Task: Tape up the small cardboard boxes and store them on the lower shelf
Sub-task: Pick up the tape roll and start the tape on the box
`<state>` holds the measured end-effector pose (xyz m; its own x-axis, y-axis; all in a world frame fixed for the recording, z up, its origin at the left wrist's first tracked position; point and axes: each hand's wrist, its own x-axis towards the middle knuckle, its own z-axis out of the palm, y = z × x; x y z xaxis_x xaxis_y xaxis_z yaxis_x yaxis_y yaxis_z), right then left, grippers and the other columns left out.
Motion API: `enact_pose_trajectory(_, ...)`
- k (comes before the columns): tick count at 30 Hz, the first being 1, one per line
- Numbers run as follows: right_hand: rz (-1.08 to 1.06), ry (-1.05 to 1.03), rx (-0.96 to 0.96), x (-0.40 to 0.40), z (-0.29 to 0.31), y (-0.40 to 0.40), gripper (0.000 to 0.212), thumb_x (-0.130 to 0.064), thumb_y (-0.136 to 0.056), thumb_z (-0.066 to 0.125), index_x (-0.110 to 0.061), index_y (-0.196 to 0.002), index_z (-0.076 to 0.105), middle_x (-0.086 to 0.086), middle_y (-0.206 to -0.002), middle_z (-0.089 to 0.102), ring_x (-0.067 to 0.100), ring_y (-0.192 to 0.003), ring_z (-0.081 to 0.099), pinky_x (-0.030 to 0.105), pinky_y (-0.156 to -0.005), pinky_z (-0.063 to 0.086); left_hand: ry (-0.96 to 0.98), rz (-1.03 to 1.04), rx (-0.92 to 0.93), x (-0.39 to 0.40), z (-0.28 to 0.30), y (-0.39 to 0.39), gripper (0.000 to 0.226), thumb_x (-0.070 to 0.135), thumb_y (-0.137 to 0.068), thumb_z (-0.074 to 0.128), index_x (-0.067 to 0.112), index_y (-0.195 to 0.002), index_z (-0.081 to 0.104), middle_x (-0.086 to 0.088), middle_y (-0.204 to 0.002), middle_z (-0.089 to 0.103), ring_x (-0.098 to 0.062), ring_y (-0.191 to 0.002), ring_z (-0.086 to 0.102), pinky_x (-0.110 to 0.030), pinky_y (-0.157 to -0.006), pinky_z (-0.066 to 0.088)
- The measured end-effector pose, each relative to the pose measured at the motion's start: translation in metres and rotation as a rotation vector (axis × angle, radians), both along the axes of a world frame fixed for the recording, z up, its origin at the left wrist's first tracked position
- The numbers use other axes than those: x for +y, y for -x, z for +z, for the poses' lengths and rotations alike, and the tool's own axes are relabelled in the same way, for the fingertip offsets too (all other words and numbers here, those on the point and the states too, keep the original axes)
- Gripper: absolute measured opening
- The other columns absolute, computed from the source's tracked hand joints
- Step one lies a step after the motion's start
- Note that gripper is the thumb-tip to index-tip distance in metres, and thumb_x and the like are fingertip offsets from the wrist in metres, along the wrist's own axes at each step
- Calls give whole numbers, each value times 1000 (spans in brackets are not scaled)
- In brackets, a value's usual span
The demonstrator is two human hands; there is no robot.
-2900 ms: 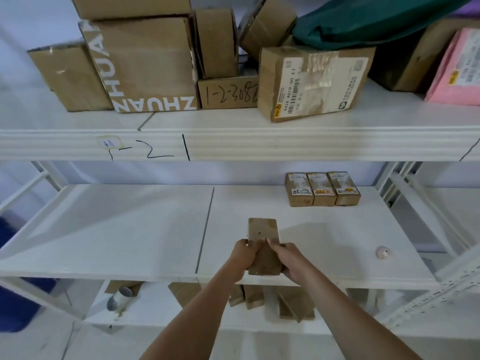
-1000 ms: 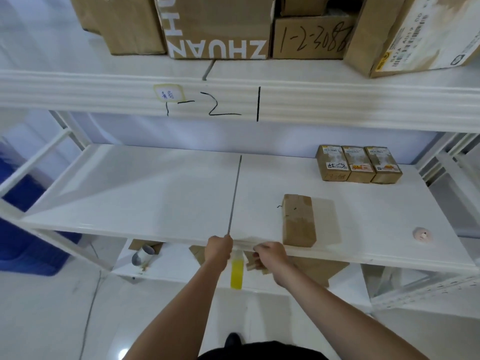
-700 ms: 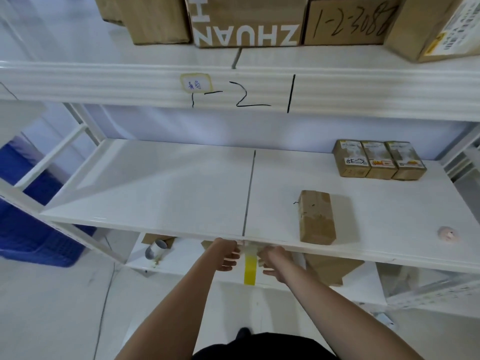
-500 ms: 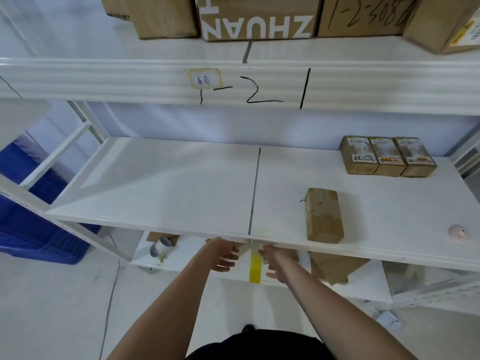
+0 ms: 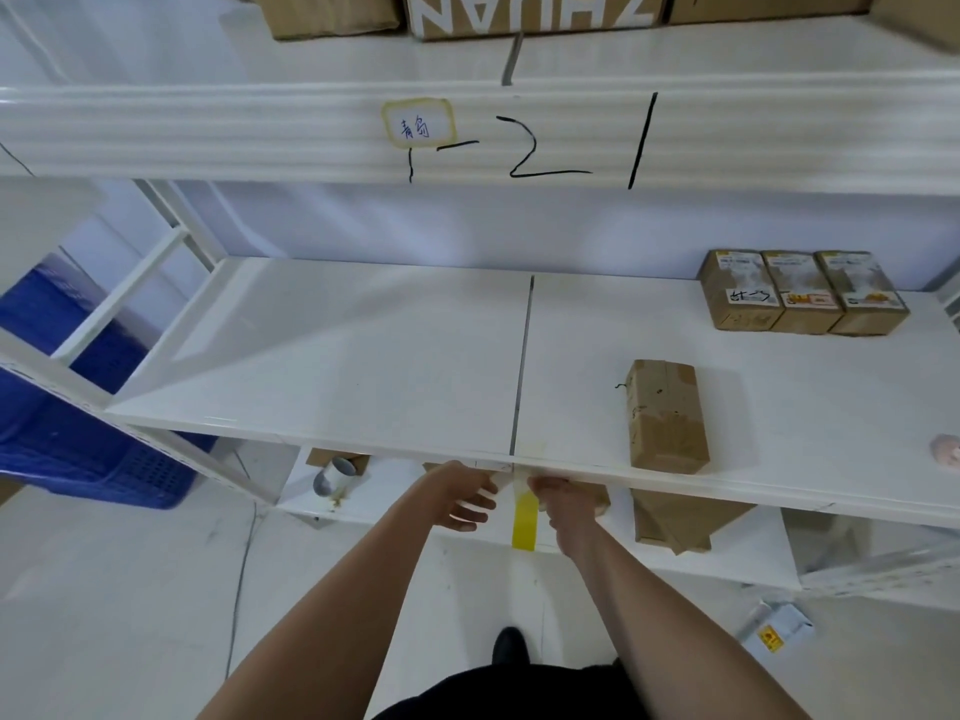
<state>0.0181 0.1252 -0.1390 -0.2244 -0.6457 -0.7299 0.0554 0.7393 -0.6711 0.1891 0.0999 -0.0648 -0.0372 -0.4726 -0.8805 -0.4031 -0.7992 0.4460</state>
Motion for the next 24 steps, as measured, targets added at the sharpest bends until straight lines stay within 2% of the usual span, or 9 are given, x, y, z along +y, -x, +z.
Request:
enact_pose_trajectory(2, 7, 55, -16, 4, -3, 2, 9, -17, -89, 75, -20, -84, 68, 0, -93, 66, 7, -75, 58, 25, -71, 49, 9, -6, 8, 0, 0, 2, 16, 25, -98, 59, 11, -101, 67, -5, -90, 71, -23, -78, 68, -33, -75, 56)
enact_pose_trajectory(4, 33, 90, 20, 7, -4, -1, 10, -18, -89, 76, -16, -83, 69, 3, -95, 68, 14, -84, 62, 31, -85, 53, 15, -10, 12, -1, 0, 5, 18, 27, -98, 61, 11, -100, 68, -4, -89, 71, -22, -75, 68, -32, -71, 57)
enact_pose_trajectory(6, 23, 99, 44, 10, -5, -4, 16, -20, -87, 80, -15, -78, 68, 2, -93, 69, 17, -91, 61, 36, -96, 48, 23, -12, 12, -1, 0, 9, 20, 29, -98, 62, 11, -101, 69, -5, -90, 70, -22, -75, 67, -32, -72, 57)
enact_pose_trajectory(9, -22, 118, -14, 12, 0, -6, 14, -15, -86, 81, -18, -76, 70, -3, -87, 69, 14, -89, 61, 29, -87, 47, 47, -1, 3, 0, -4, 14, 27, 25, -100, 59, 5, -116, 66, -9, -97, 67, -25, -79, 64, -35, -76, 57)
enact_pose_trajectory(13, 1, 108, -38, 8, 13, -6, 13, -10, -82, 82, -18, -77, 73, -9, -84, 71, 6, -85, 62, 21, -71, 44, 67, -4, -19, 4, -7, 18, 33, 10, -101, 54, 1, -133, 56, -14, -120, 59, -30, -99, 61, -42, -91, 56)
enact_pose_trajectory(15, 9, 81, -37, 9, 18, -7, 13, -12, -78, 85, -17, -79, 73, -7, -86, 71, 6, -86, 61, 25, -75, 44, 73, -42, -7, 6, -8, 21, 41, 7, -101, 56, 6, -141, 51, -13, -137, 54, -30, -118, 58, -42, -97, 53)
enact_pose_trajectory(17, 0, 81, -33, 10, 19, -7, 12, -11, -79, 84, -16, -82, 74, -4, -89, 73, 14, -93, 65, 27, -78, 44, 77, -37, 45, 6, -8, 25, 47, 10, -100, 59, 10, -146, 48, -11, -145, 51, -29, -131, 51, -43, -102, 48)
enact_pose_trajectory(21, 7, 98, -32, 11, 25, -7, 14, -9, -82, 81, -21, -78, 75, -10, -75, 76, 19, -97, 68, 34, -90, 49, 102, 90, 117, 2, -10, 34, 33, 21, -100, 60, 8, -130, 61, -7, -131, 64, -24, -122, 58, -42, -103, 43)
enact_pose_trajectory(24, 13, 92, -32, 9, 30, -8, 14, -15, -78, 84, -19, -89, 77, -2, -92, 78, 22, -102, 68, 35, -93, 49, 88, 225, 162, -1, -11, 37, 22, 24, -99, 64, 7, -112, 65, -6, -102, 71, -19, -94, 67, -36, -92, 45)
